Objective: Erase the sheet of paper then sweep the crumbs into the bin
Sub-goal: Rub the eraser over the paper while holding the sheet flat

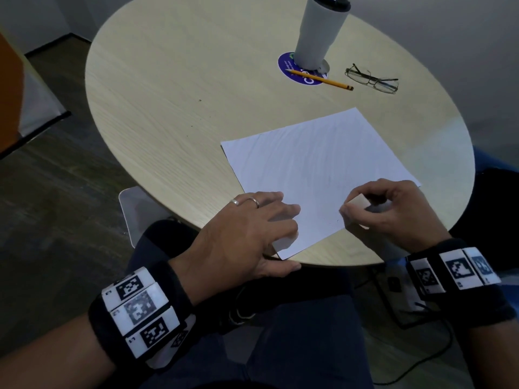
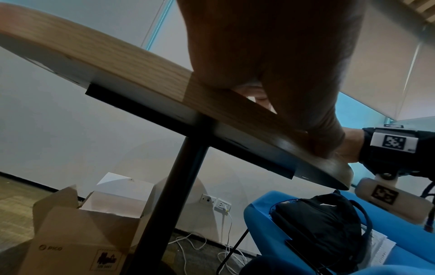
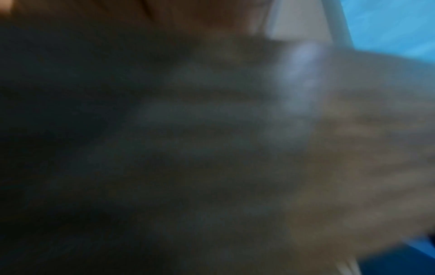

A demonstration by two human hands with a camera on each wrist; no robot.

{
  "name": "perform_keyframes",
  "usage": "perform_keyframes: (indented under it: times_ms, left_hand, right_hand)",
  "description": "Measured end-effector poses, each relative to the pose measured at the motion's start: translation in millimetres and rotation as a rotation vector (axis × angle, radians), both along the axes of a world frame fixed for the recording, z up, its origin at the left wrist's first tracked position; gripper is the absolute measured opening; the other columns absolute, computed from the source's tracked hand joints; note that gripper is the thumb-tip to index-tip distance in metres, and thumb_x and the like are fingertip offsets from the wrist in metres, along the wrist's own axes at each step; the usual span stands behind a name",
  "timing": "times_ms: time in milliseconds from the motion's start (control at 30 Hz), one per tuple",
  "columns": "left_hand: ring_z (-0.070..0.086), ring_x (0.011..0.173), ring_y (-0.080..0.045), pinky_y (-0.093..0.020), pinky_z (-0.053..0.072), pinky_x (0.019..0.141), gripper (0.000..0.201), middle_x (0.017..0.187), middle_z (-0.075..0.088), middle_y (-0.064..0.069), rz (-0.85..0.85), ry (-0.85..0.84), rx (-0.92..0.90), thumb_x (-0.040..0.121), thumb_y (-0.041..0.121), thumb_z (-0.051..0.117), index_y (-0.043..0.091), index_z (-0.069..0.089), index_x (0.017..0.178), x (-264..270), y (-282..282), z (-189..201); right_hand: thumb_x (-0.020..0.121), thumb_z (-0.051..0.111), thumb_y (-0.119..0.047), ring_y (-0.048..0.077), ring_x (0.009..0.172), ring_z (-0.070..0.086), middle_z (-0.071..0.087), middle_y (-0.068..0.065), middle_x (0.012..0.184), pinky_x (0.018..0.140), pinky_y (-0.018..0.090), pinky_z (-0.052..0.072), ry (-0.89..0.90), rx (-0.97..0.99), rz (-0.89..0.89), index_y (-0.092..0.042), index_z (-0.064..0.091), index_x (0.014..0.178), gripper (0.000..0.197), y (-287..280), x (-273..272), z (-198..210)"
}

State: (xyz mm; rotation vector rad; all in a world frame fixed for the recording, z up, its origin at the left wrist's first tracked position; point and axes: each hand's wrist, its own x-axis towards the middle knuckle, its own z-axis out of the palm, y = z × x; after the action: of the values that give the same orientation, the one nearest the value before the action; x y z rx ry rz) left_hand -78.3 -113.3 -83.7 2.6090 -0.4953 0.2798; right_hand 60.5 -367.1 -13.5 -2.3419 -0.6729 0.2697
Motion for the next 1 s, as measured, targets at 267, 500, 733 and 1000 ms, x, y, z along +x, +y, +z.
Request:
perform_keyframes:
  times_ms: [267, 500, 733, 1000]
  left_hand:
    - [0.044, 0.147, -0.020, -0.038, 0.039, 0.113, 0.043, 0.146, 0.057, 0.016, -0.001, 0.019, 0.000, 0.089, 0.074, 0.063, 0.032, 0.064, 0.099, -1, 0, 3]
    - [0.041, 0.148, -0.022, -0.039, 0.036, 0.114, 0.043, 0.165, 0.038, 0.016, 0.010, 0.032, 0.111, 0.093, 0.073, 0.057, 0.032, 0.058, 0.108, -5, -2, 8]
    - [0.040, 0.148, -0.022, -0.039, 0.030, 0.117, 0.053, 0.158, 0.044, 0.018, 0.045, 0.044, 0.183, 0.094, 0.077, 0.050, 0.039, 0.058, 0.129, -7, -3, 10]
    - [0.028, 0.158, -0.023, -0.047, 0.030, 0.122, 0.055, 0.171, 0.030, 0.007, -0.010, 0.010, 0.218, 0.101, 0.071, 0.045, 0.035, 0.057, 0.142, -6, -2, 7]
  right_hand:
    - [0.083, 0.087, -0.011, 0.029, 0.078, 0.071, 0.075, 0.006, 0.077, 0.074, 0.034, 0.054, 0.066, 0.003, 0.001, -0.021, 0.081, 0.078, 0.012, -3, 1, -4]
    - [0.092, 0.079, -0.020, 0.035, 0.088, 0.077, 0.079, 0.018, 0.091, 0.084, 0.040, 0.061, 0.099, 0.327, -0.193, -0.014, 0.076, 0.103, 0.013, -21, 16, -12]
    - [0.100, 0.066, -0.020, 0.014, 0.092, 0.078, 0.079, 0.004, 0.096, 0.082, 0.018, 0.058, 0.166, 0.299, -0.119, -0.004, 0.071, 0.110, 0.019, -20, 15, -15]
    - [0.096, 0.073, -0.029, 0.022, 0.087, 0.076, 0.081, -0.004, 0.094, 0.080, 0.034, 0.060, 0.051, 0.111, 0.013, -0.019, 0.078, 0.106, 0.015, -2, -10, -5]
